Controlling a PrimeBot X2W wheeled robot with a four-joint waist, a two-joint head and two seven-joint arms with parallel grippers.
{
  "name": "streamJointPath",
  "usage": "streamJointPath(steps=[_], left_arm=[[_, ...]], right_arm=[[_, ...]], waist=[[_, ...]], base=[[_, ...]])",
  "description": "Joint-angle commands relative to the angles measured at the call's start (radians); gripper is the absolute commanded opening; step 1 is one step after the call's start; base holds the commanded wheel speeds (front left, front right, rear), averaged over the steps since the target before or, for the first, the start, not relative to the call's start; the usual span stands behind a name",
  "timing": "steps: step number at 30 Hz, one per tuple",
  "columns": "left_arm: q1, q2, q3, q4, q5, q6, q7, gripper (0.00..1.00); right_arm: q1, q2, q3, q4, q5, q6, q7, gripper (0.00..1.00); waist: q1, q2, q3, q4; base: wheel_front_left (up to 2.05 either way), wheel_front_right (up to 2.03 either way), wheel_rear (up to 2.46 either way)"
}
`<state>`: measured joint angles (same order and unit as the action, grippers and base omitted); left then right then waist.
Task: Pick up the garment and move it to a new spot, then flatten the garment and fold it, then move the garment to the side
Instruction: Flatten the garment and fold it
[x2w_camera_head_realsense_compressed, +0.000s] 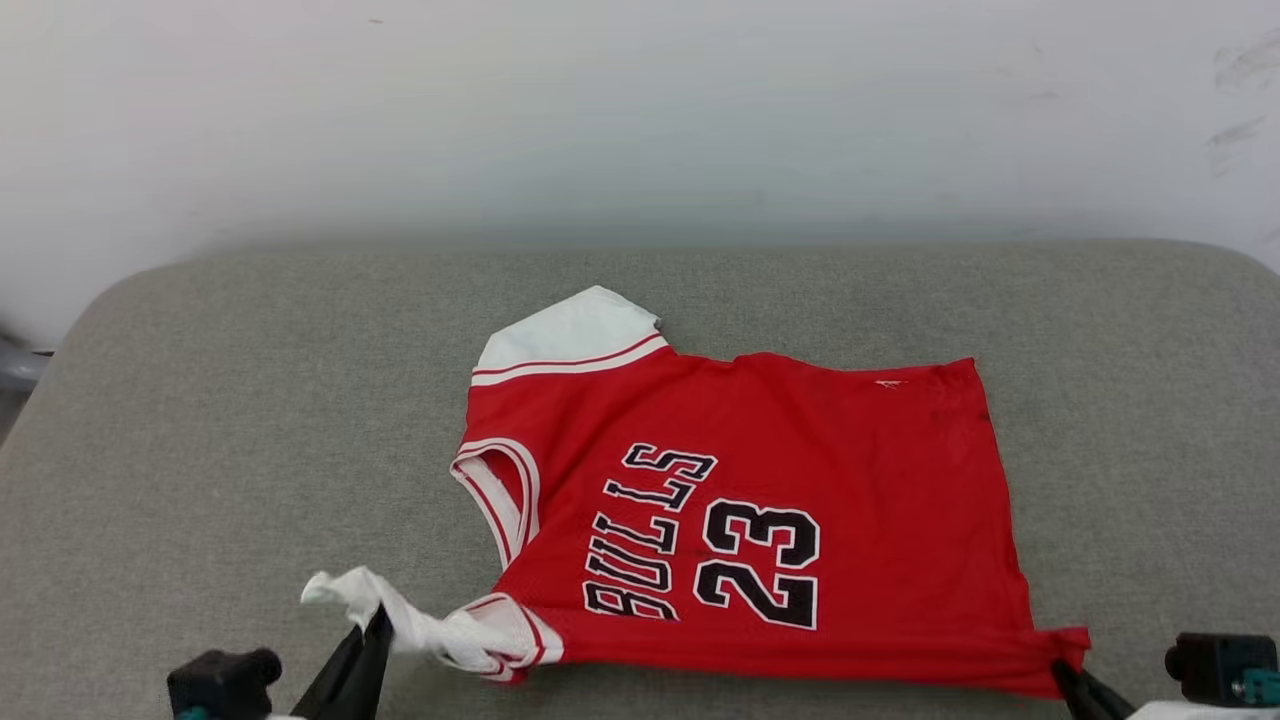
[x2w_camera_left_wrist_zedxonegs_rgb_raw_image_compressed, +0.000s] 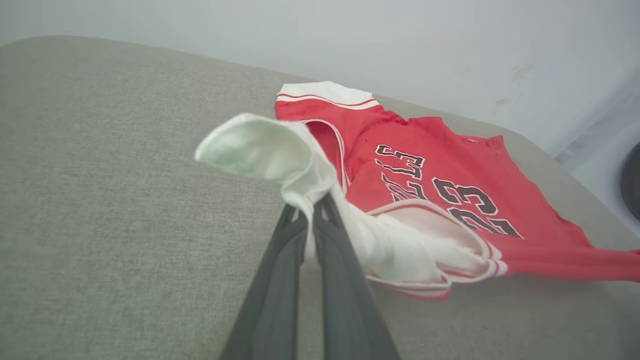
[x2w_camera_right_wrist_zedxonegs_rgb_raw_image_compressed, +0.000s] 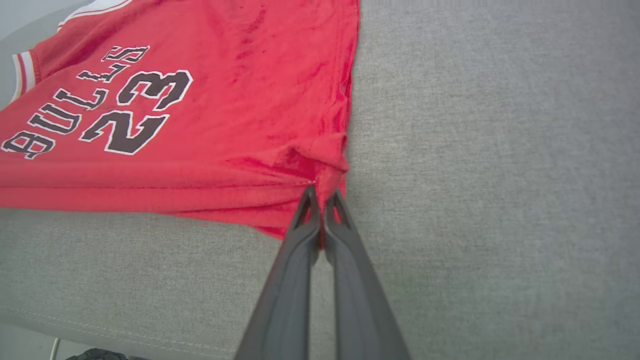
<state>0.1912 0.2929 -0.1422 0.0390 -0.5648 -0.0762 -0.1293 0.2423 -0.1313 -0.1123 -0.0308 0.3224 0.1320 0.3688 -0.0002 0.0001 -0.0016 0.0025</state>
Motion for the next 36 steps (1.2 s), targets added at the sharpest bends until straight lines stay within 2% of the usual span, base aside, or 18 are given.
streamJointPath(steps=[1,11,17,25,26,27,28,29,30,36], left_arm=[[-0.041,0.013,-0.004,0.007,0.009,-0.006,0.005,0.0],[-0.296,0.013,-0.081,0.139,0.017,-0.04,0.011,0.0],[-0.399,0.011,-0.121,0.254,0.006,-0.05,-0.011,0.0],[-0.46,0.004,-0.189,0.387,-0.029,-0.054,-0.042,0.0],[-0.463,0.004,-0.2,0.398,-0.038,-0.055,-0.042,0.07],[-0.466,0.006,-0.212,0.407,-0.044,-0.055,-0.045,0.33],[-0.47,0.006,-0.22,0.412,-0.057,-0.055,-0.053,0.47],[-0.47,0.005,-0.228,0.416,-0.072,-0.055,-0.057,0.81],[-0.47,0.005,-0.237,0.42,-0.085,-0.055,-0.059,1.0],[-0.47,0.034,-0.236,0.441,-0.115,-0.055,-0.091,1.0]], right_arm=[[-0.031,-0.001,-0.002,-0.008,-0.009,-0.002,0.01,0.0],[-0.246,-0.044,0.073,0.069,-0.024,-0.002,0.033,0.0],[-0.354,-0.06,0.126,0.192,-0.021,-0.002,0.0,0.0],[-0.435,-0.063,0.177,0.379,-0.011,-0.002,-0.087,0.02],[-0.438,-0.063,0.183,0.396,-0.008,-0.002,-0.096,0.22],[-0.442,-0.066,0.189,0.409,-0.007,-0.002,-0.109,0.45],[-0.444,-0.064,0.194,0.421,0.004,-0.002,-0.121,0.74],[-0.445,-0.067,0.203,0.428,0.006,-0.002,-0.137,1.0],[-0.447,-0.07,0.21,0.427,0.011,-0.002,-0.164,1.0],[-0.428,-0.084,0.203,0.388,0.023,-0.002,-0.359,1.0]], waist=[[0.0002,-0.0001,0.009,-0.005],[0.0002,-0.0001,0.142,-0.021],[0.0002,-0.0001,0.206,-0.023],[0.0002,-0.0001,0.221,-0.027],[0.0002,-0.0001,0.219,-0.027],[0.0002,-0.0001,0.216,-0.026],[0.0002,-0.0001,0.213,-0.026],[0.0002,-0.0001,0.207,-0.025],[0.0002,-0.0001,0.202,-0.024],[0.0002,-0.0001,0.15,-0.015]], base=[[0.0,0.0,0.0],[0.0,0.0,0.0],[0.0,0.0,0.0],[0.0,0.0,0.0],[0.0,0.0,0.0],[0.0,0.0,0.0],[0.0,0.0,0.0],[0.0,0.0,0.0],[0.0,0.0,0.0],[0.0,0.0,0.0]])
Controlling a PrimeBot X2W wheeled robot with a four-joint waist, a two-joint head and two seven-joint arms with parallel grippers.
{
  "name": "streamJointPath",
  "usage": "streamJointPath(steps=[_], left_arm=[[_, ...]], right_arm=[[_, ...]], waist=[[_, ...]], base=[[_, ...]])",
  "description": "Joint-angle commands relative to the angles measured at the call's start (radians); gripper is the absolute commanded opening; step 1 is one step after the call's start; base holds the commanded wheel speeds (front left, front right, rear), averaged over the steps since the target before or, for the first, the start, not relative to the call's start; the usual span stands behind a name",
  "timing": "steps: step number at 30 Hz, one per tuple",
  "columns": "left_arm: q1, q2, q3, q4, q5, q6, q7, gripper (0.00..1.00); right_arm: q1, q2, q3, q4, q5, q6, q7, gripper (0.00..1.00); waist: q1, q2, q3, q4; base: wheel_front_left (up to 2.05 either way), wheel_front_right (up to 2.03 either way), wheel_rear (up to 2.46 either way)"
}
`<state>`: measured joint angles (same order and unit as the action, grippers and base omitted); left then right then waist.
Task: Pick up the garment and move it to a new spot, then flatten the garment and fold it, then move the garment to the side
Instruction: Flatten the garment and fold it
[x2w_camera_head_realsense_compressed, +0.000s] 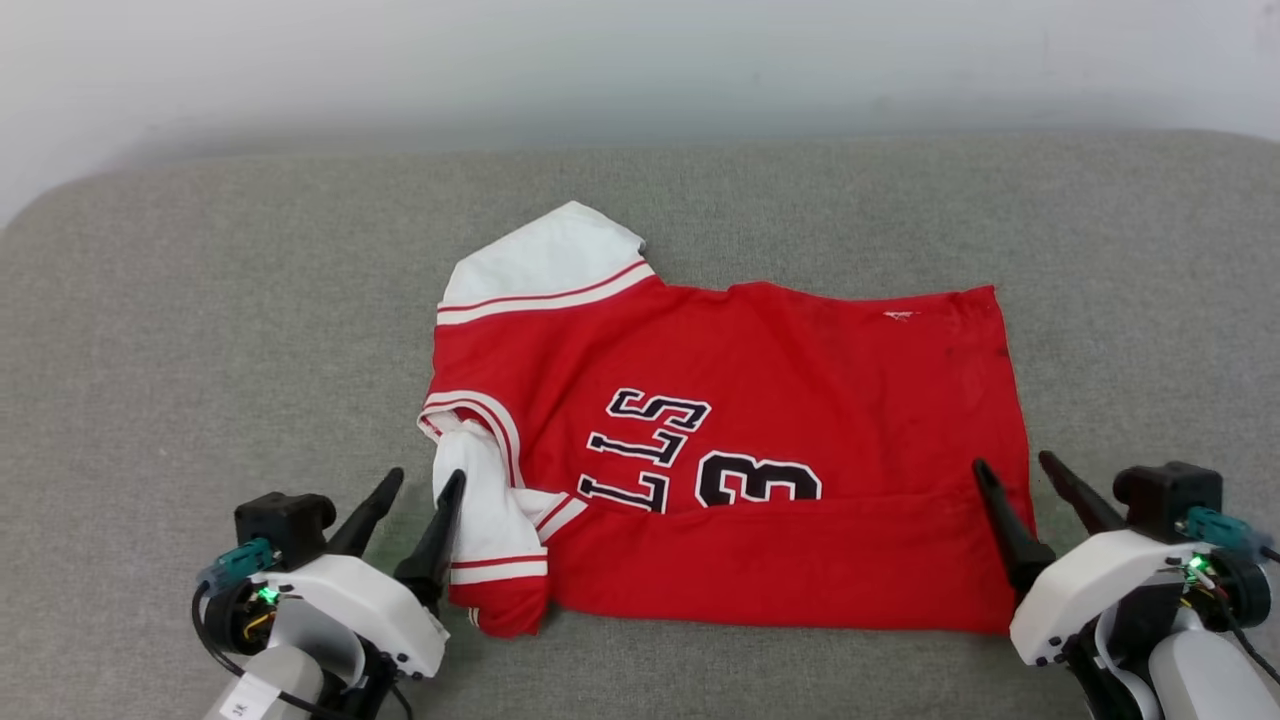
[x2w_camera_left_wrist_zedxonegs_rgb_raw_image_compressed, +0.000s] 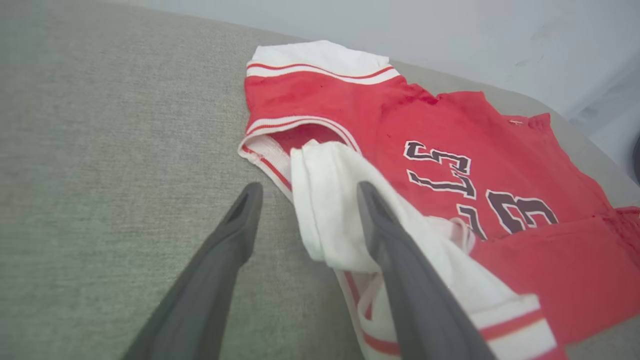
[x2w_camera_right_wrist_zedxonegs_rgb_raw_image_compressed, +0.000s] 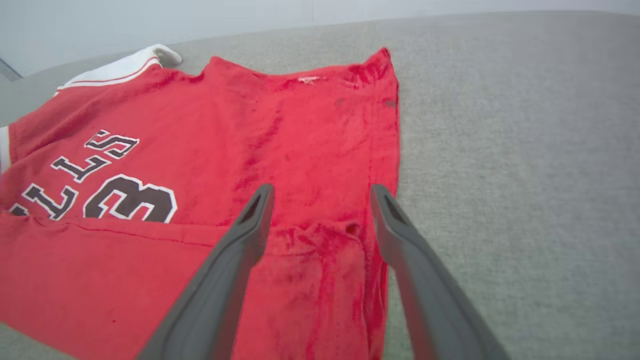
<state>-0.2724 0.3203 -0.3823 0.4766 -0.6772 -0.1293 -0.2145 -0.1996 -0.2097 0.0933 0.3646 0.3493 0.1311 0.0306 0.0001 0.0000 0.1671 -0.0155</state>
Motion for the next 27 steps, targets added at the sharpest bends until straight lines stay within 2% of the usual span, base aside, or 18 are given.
streamJointPath(steps=[1,6,11,18,22,27], left_arm=[[-0.001,0.011,0.009,0.004,-0.004,0.001,-0.01,1.0],[0.027,0.045,0.029,-0.007,-0.012,0.024,0.002,1.0],[0.047,0.089,0.042,-0.074,-0.036,0.048,0.087,1.0],[0.066,0.147,0.027,-0.256,-0.145,0.064,0.377,1.0],[0.073,0.189,0.019,-0.353,-0.209,0.095,0.549,1.0],[0.069,0.21,-0.004,-0.4,-0.245,0.13,0.676,1.0]], right_arm=[[0.022,-0.007,-0.009,-0.016,-0.007,-0.001,-0.043,1.0],[0.069,0.017,-0.077,-0.079,-0.069,-0.001,-0.103,1.0],[0.149,0.068,-0.145,-0.178,-0.131,-0.001,-0.085,1.0],[0.249,0.116,-0.192,-0.335,-0.174,-0.001,-0.017,1.0],[0.27,0.132,-0.195,-0.393,-0.184,-0.001,0.013,1.0],[0.252,0.144,-0.183,-0.42,-0.184,-0.001,0.026,1.0]], waist=[[-0.0001,0.0,-0.029,0.004],[-0.0001,0.0,-0.082,0.005],[-0.0001,0.0,-0.124,0.013],[-0.0001,0.0,-0.131,0.005],[-0.0001,0.0,-0.114,-0.011],[-0.0001,0.0,-0.076,-0.039]], base=[[0.0,0.0,0.0],[0.0,0.0,0.0],[0.0,0.0,0.0],[0.0,0.0,0.0],[0.0,0.0,0.0],[0.0,0.0,0.0]])
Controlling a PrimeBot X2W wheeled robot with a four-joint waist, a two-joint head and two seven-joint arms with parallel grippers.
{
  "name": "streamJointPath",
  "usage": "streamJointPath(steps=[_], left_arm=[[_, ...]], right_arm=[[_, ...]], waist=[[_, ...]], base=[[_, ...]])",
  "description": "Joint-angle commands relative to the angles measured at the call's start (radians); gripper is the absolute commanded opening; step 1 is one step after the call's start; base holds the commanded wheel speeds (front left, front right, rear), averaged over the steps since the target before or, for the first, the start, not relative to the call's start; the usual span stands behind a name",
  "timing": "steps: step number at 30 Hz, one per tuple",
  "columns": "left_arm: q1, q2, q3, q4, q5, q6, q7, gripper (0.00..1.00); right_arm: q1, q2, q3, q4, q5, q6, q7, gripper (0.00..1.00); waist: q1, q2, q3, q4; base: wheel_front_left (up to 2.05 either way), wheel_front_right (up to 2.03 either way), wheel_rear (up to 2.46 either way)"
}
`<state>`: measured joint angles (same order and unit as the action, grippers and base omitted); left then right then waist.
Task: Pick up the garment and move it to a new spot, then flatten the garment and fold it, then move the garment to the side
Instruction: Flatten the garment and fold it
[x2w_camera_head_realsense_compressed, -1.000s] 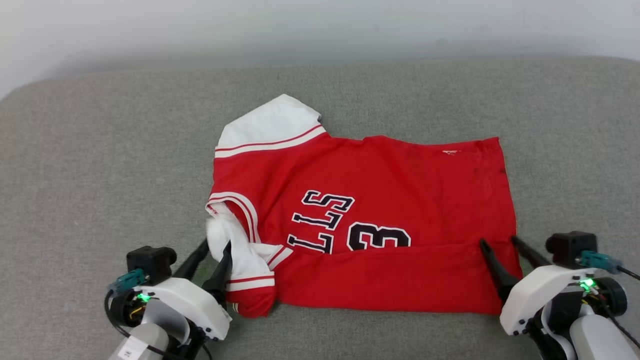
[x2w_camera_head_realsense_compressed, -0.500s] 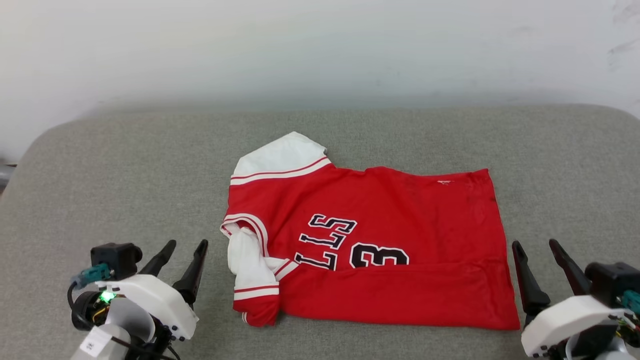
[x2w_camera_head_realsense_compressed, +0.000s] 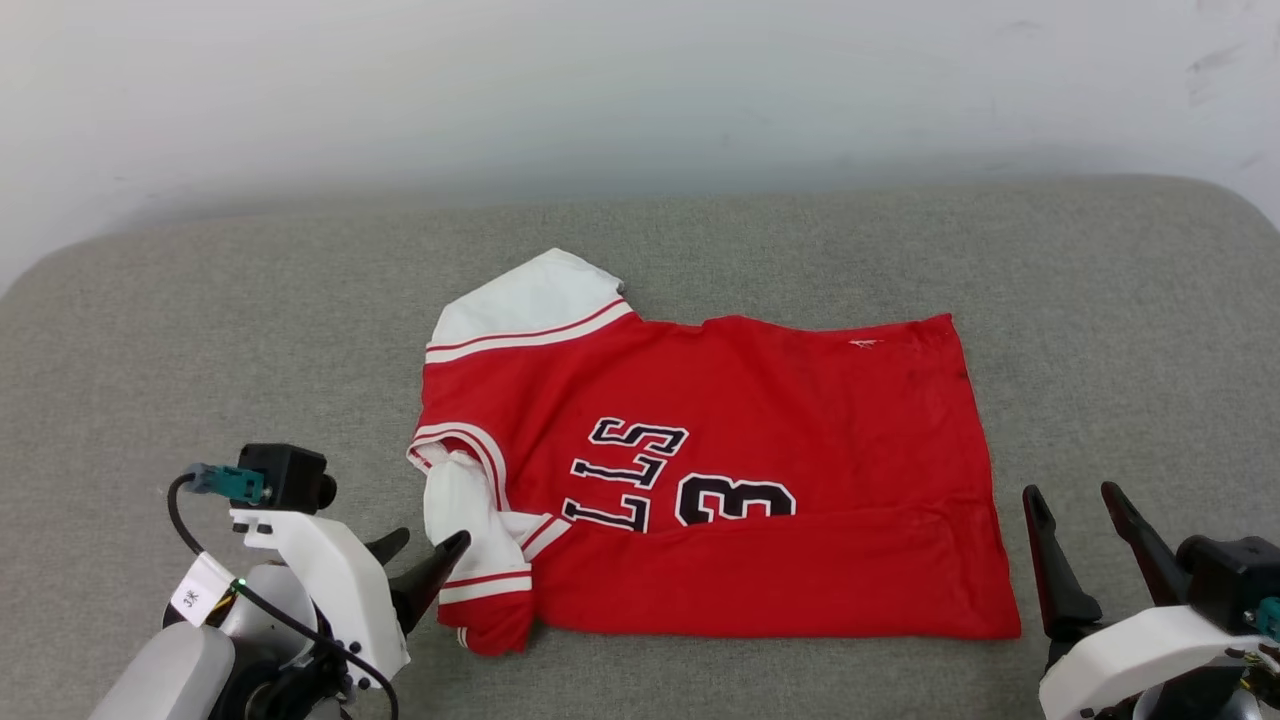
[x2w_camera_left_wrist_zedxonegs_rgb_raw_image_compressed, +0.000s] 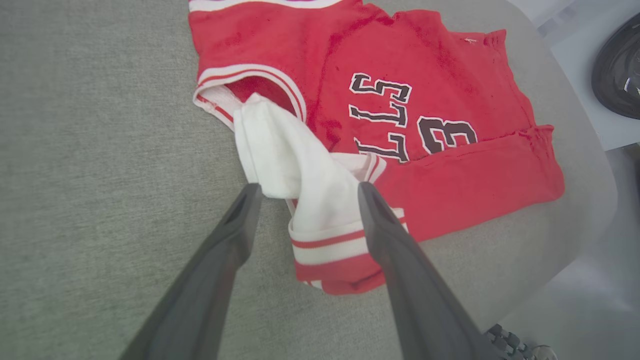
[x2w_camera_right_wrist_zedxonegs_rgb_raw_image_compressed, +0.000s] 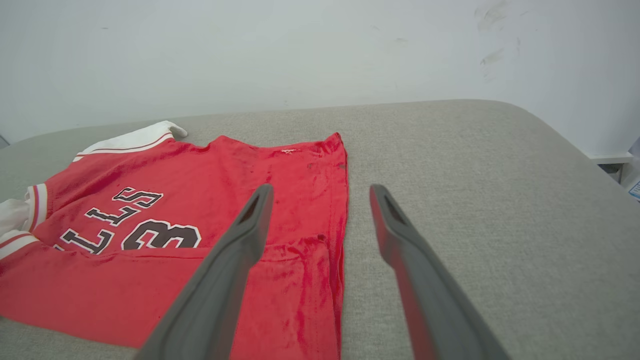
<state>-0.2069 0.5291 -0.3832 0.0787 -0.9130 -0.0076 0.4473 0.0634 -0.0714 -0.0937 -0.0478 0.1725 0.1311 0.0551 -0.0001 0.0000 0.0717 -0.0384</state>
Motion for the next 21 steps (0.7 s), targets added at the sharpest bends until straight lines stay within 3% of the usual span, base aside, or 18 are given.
streamJointPath(steps=[1,4,11,12,13,14,21], left_arm=[[0.005,0.001,-0.009,0.003,-0.013,0.016,0.032,1.0],[0.001,-0.022,-0.028,0.087,-0.044,0.043,0.098,1.0],[-0.007,-0.065,-0.1,0.208,-0.037,0.02,0.155,1.0],[-0.006,-0.08,-0.112,0.22,-0.044,0.011,0.163,0.55],[-0.006,-0.093,-0.123,0.229,-0.05,0.005,0.169,0.31],[-0.008,-0.101,-0.131,0.236,-0.05,-0.001,0.174,0.0],[-0.014,-0.095,-0.111,0.237,-0.058,-0.021,0.137,0.0]], right_arm=[[-0.018,0.007,0.008,-0.01,-0.006,-0.001,0.001,1.0],[-0.053,0.015,0.019,0.0,0.013,-0.001,-0.011,1.0],[-0.08,0.019,0.013,0.008,0.021,-0.001,-0.021,1.0],[-0.083,0.019,0.012,0.009,0.022,-0.001,-0.02,1.0],[-0.086,0.019,0.011,0.01,0.022,-0.001,-0.02,1.0],[-0.088,0.019,0.01,0.011,0.023,-0.001,-0.016,1.0],[-0.088,0.017,-0.017,0.027,0.076,-0.001,0.079,1.0]], waist=[[0.0001,0.0,0.031,-0.022],[0.0001,0.0,0.094,-0.048],[0.0001,0.0,0.141,-0.055],[0.0001,0.0,0.144,-0.054],[0.0001,0.0,0.145,-0.054],[0.0001,0.0,0.146,-0.054],[0.0001,0.0,0.124,-0.048]], base=[[0.0,0.0,0.0],[0.0,0.0,0.0],[0.0,0.0,0.0],[0.0,0.0,0.0],[0.0,0.0,0.0],[0.0,0.0,0.0],[0.0,0.0,0.0]])
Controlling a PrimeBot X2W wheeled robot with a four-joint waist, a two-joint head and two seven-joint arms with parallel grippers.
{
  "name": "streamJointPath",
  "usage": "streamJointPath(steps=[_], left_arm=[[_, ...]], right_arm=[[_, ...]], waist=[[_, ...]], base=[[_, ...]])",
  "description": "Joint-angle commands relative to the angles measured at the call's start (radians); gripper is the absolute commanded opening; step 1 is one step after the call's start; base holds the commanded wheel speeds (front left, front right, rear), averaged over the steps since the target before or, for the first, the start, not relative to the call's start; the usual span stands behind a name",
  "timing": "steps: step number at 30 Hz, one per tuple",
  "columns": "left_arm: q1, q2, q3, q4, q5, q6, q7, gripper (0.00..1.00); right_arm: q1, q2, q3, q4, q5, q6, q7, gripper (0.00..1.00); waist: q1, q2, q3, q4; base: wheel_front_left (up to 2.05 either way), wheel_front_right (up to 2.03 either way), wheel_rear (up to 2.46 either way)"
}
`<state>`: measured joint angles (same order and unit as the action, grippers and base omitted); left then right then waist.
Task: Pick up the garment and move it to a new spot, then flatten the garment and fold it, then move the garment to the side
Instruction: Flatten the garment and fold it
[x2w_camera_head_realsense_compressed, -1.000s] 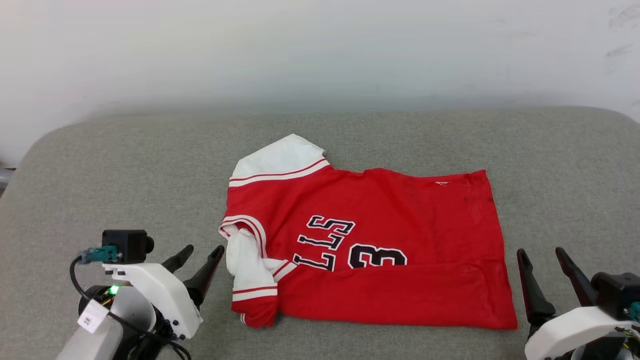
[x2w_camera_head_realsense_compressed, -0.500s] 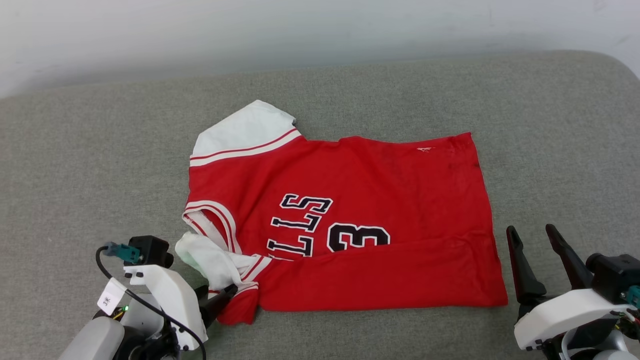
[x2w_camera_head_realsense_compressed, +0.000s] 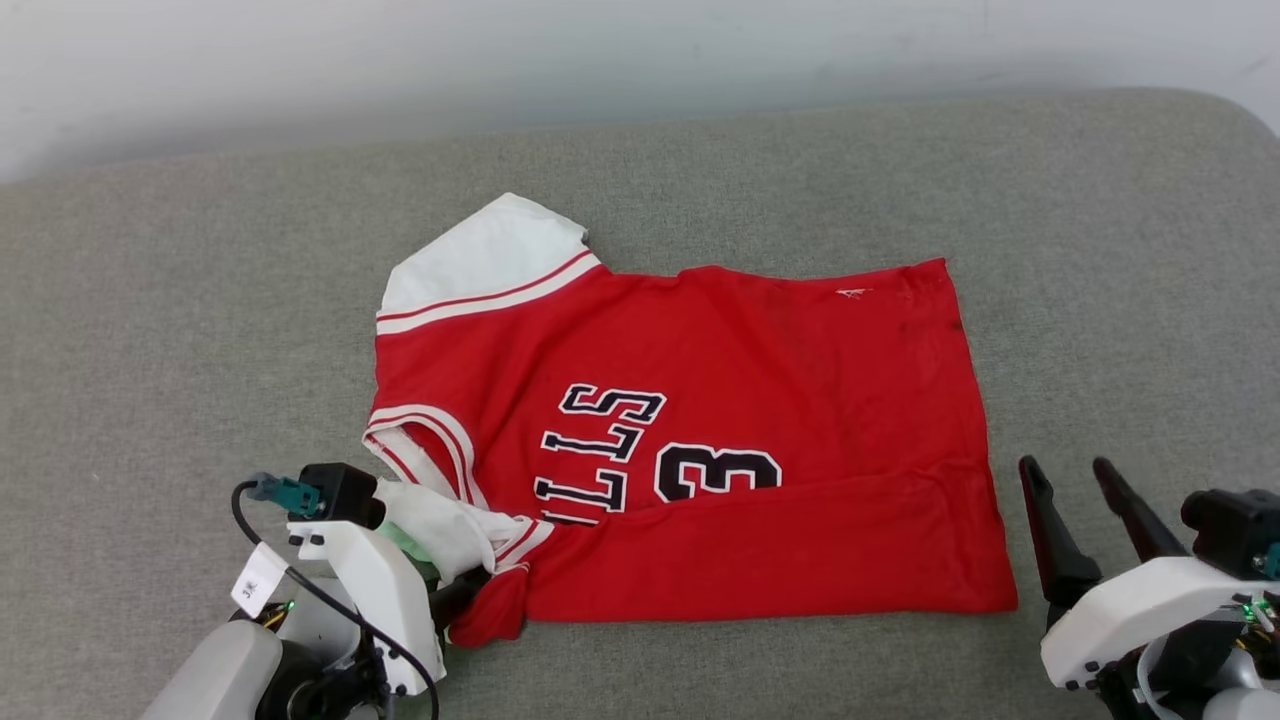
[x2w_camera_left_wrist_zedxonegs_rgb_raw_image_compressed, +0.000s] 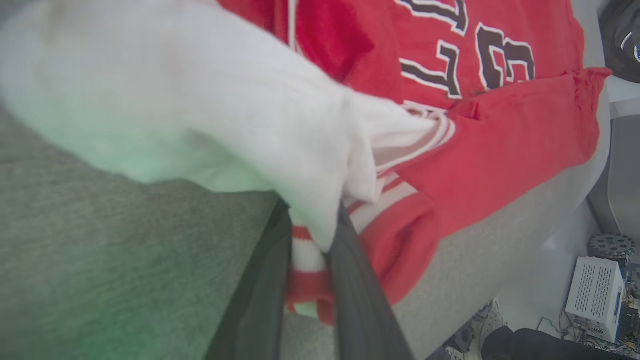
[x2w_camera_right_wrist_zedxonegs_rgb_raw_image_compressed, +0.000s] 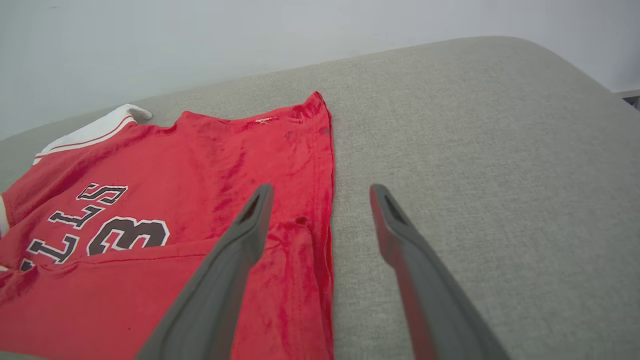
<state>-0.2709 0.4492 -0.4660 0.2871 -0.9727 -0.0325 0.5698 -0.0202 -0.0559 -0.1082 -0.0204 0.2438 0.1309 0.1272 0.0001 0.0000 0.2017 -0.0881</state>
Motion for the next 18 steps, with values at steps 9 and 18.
streamJointPath(steps=[9,18], left_arm=[[0.044,0.041,0.04,-0.086,0.022,0.014,-0.079,0.0],[0.031,0.07,0.046,-0.2,0.053,0.042,-0.084,0.0]], right_arm=[[0.016,-0.028,-0.049,0.016,0.078,0.0,0.398,1.0],[-0.075,-0.059,0.007,0.085,0.126,-0.001,0.553,1.0]], waist=[[-0.0001,0.0,-0.033,0.013],[-0.0001,0.0,0.016,0.034]], base=[[0.0,0.0,0.0],[0.0,0.0,0.0]])
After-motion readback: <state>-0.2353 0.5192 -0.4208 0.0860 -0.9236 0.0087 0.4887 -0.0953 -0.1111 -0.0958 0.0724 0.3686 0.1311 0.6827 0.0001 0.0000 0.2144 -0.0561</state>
